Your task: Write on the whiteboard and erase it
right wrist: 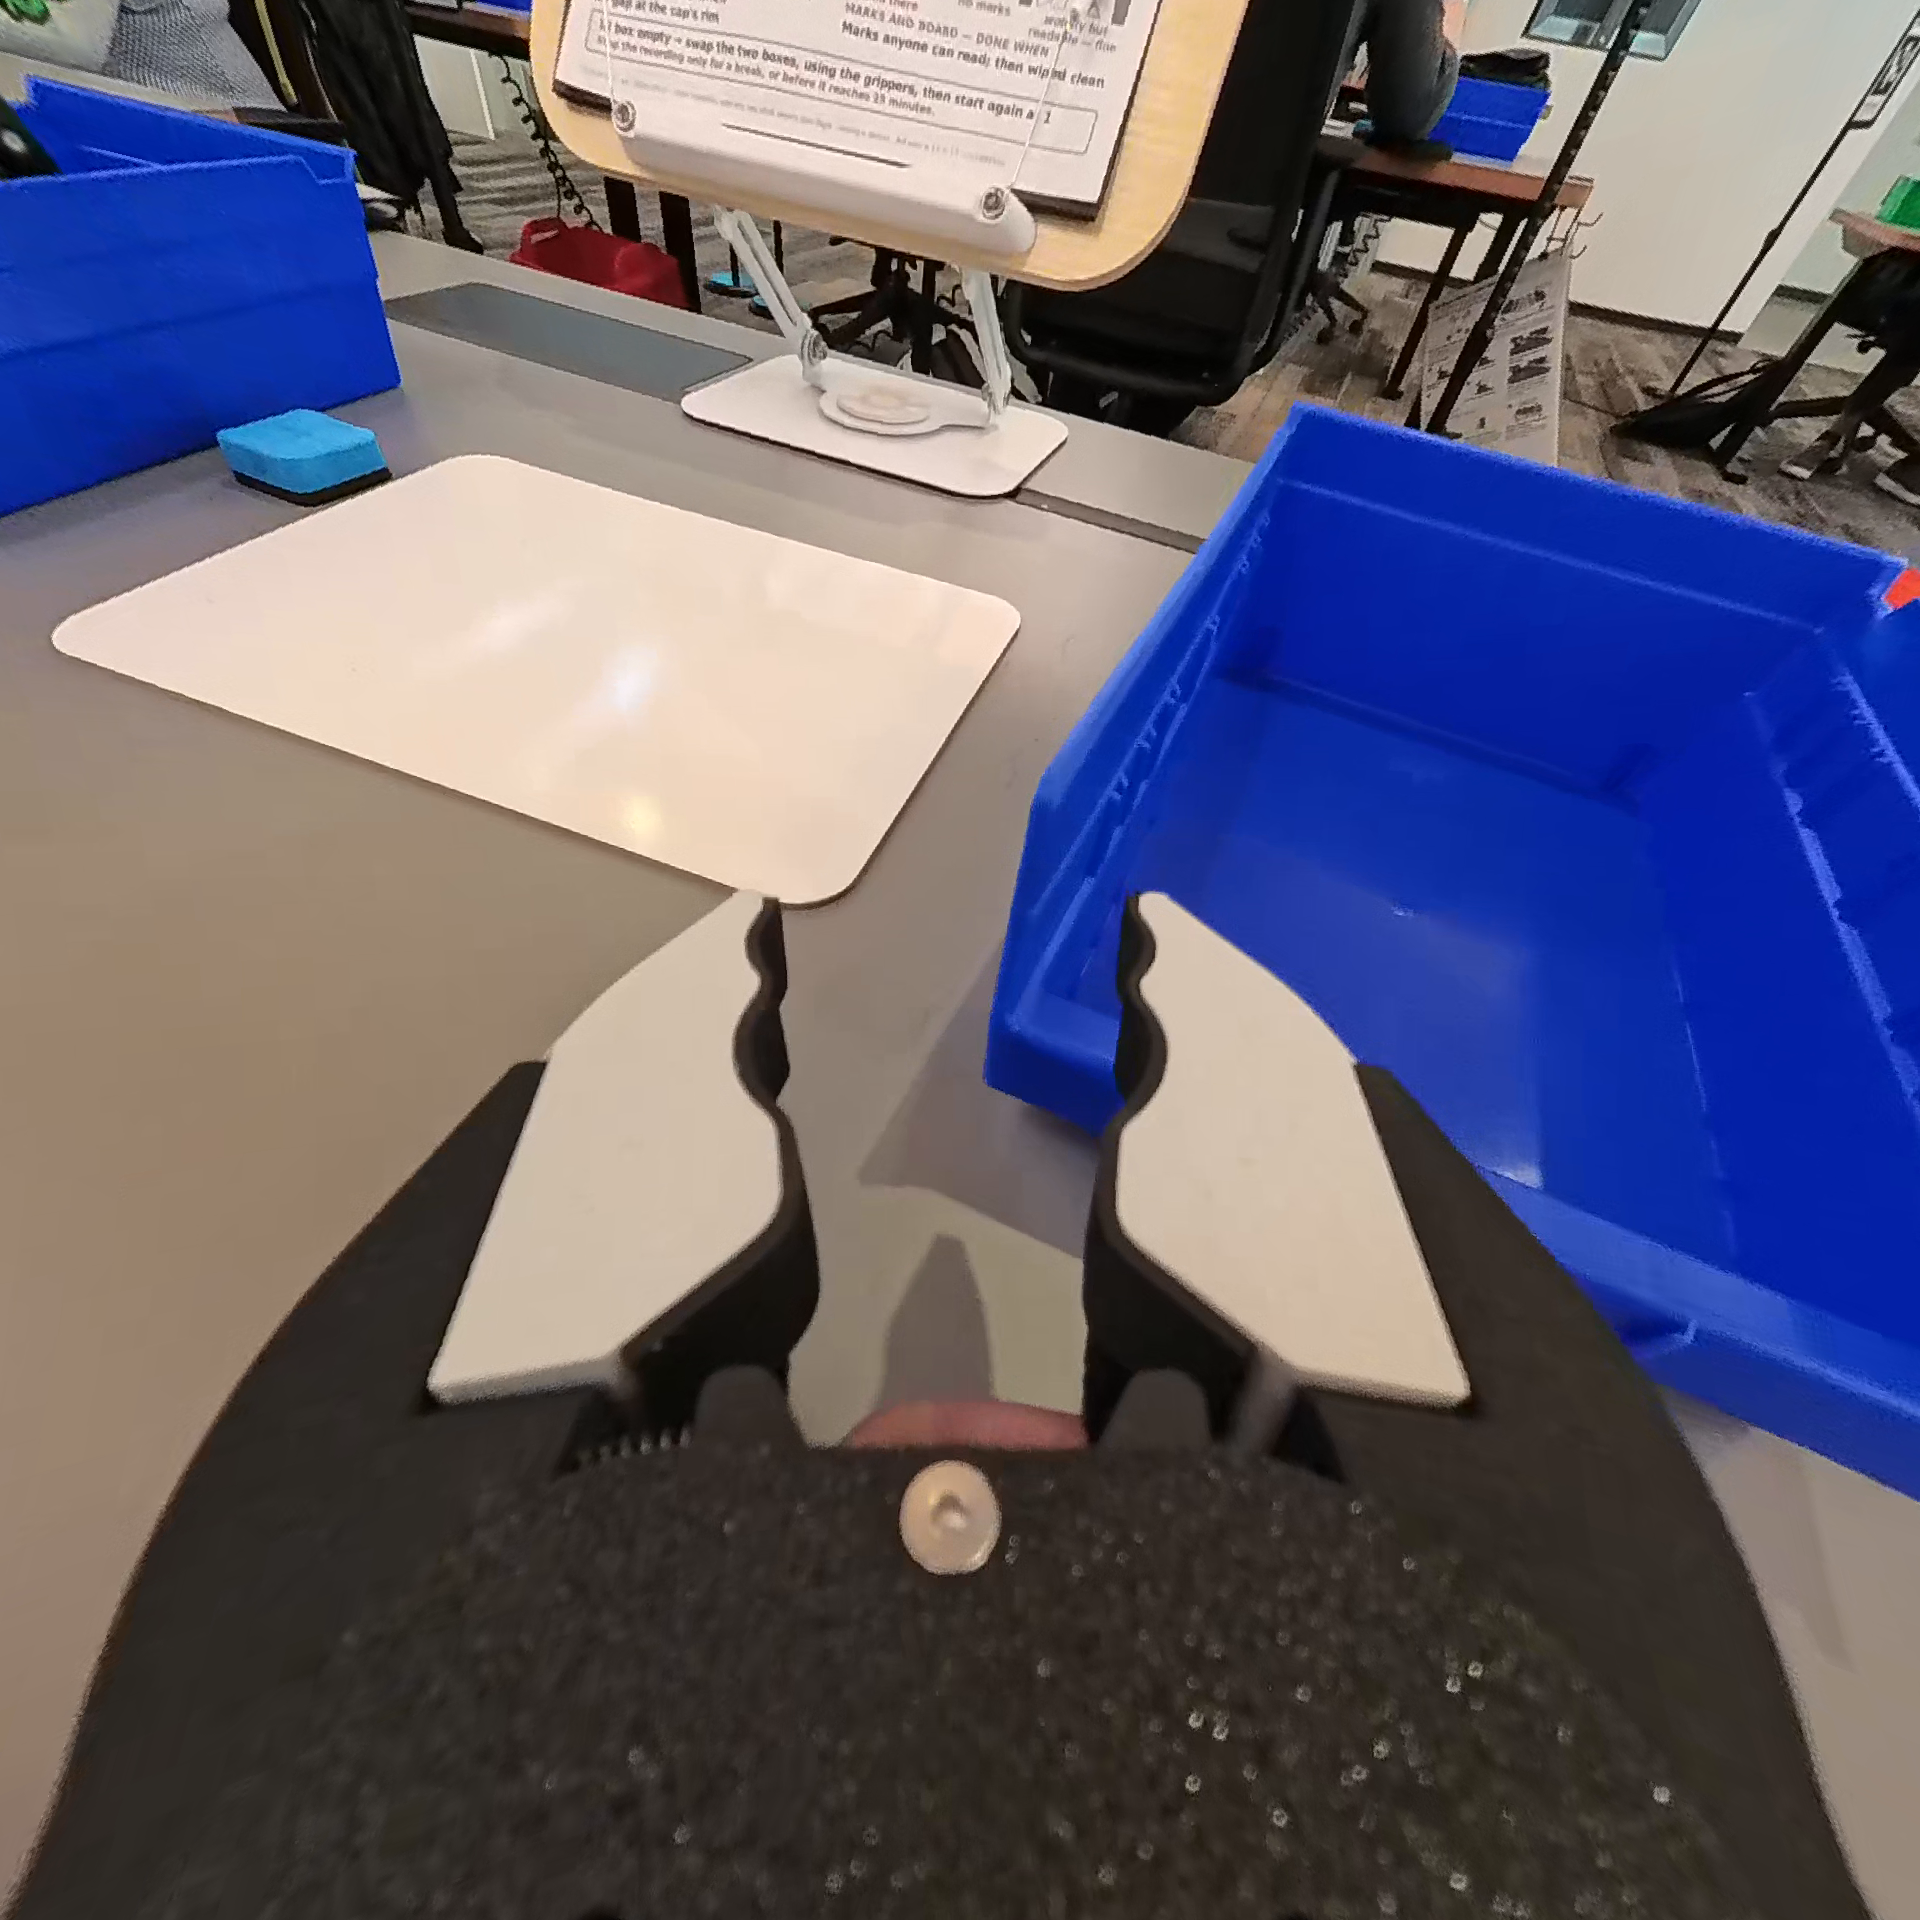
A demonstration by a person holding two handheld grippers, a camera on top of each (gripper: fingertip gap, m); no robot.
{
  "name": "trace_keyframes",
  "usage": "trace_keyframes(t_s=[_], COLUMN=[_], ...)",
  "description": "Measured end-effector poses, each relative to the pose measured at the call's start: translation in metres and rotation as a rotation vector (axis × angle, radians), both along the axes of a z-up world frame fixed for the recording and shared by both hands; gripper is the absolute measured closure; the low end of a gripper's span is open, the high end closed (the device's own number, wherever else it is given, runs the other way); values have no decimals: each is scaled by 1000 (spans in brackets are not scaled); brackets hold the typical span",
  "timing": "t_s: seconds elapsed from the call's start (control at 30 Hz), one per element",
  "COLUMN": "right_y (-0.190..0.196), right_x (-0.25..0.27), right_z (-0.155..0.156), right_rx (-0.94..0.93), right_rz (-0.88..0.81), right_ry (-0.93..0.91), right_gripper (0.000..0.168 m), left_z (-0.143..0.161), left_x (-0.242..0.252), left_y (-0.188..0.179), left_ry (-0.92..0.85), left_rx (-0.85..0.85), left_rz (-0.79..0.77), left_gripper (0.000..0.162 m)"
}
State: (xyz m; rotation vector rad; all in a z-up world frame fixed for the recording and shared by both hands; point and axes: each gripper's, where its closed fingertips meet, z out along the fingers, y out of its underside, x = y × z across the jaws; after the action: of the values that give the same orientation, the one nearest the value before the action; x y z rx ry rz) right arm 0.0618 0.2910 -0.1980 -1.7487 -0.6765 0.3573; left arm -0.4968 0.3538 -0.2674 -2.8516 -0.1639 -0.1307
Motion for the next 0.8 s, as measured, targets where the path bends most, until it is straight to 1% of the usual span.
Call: trace_keyframes(t_s=[0.07, 0.17, 0.3, 0.43, 0.53, 0.6, 0.73, 0.77, 0.8], right_y=[0, -1, 0, 0, -1, -1, -3, -3, -3], right_x=[0, 1, 0, -3, -3, -4, -6, -7, -8], right_z=[0, 0, -3, -6, -5, -5, -6, -6, -6], right_rx=[1, -5, -15, -22, -16, -18, -29, -30, -28], right_rz=[0, -1, -1, 5, 4, 7, 17, 20, 22], right_ry=[2, 3, -3, -13, -22, -21, -14, -14, -15], right_gripper=[107, 107, 107, 107, 107, 107, 107, 107, 108], left_z=[-4, -9, -13, -12, -8, -8, -13, -13, -13], left_x=[-3, -10, -18, -18, -14, -12, -16, -17, -17], left_y=[1, -1, -8, -17, -32, -49, -80, -84, -85], left_ry=[9, 47, 95, 86, 68, 61, 118, 117, 110], left_rx=[-27, -55, -87, -102, -88, -100, -140, -133, -121], left_rz=[1, 2, -8, -17, -19, -22, -32, -30, -22], left_gripper=[113, 114, 117, 120, 120, 119, 119, 120, 125])
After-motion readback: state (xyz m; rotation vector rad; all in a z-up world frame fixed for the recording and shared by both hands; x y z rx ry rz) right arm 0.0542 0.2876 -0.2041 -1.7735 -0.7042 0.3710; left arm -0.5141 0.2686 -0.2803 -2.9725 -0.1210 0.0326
